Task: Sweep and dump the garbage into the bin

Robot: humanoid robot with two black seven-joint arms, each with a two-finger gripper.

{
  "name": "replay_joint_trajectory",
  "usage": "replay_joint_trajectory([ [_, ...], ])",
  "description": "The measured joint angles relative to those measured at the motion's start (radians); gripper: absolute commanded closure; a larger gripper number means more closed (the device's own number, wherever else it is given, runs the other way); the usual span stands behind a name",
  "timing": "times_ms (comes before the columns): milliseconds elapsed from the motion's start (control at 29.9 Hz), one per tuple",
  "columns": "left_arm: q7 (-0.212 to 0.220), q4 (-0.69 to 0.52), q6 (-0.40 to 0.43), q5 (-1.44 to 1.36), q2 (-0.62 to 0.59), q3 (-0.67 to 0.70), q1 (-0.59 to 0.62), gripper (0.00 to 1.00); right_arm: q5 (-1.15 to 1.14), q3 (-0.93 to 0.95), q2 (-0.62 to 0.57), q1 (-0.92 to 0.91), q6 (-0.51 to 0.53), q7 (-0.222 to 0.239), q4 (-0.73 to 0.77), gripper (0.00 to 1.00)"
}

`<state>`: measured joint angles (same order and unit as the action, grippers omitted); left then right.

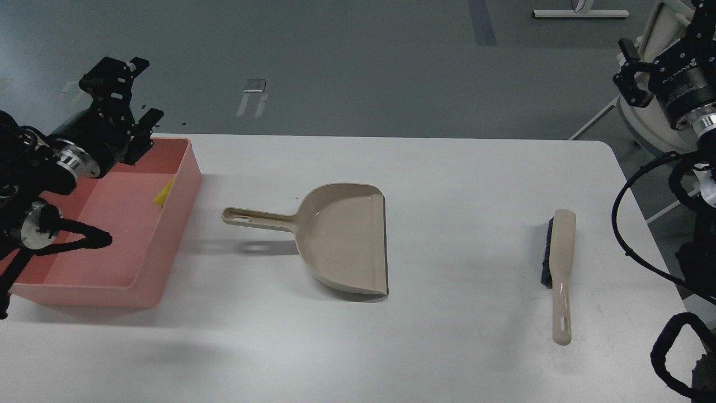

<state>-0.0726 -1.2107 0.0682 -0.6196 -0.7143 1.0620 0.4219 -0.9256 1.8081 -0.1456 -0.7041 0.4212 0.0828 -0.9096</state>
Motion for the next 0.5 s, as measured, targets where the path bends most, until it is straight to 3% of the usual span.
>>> replay_joint_trajectory([
  [234, -0.001, 0.272, 0.005, 0.0, 0.134, 0.001, 0.223, 0.03, 0.0, -0.032, 0.006, -0.174, -0.01, -0.006, 0.187, 0.0],
  [401, -0.012, 0.401, 0.02, 0.051, 0.232, 0.009, 0.341, 0.03, 0.001, -0.106, 0.027, -0.236, -0.016, -0.115, 0.258, 0.0],
  [501, -0.016, 0.429, 0.056, 0.17, 0.293, 0.007, 0.369, 0.03, 0.001, -0.149, 0.04, -0.241, -0.043, -0.15, 0.273, 0.0],
])
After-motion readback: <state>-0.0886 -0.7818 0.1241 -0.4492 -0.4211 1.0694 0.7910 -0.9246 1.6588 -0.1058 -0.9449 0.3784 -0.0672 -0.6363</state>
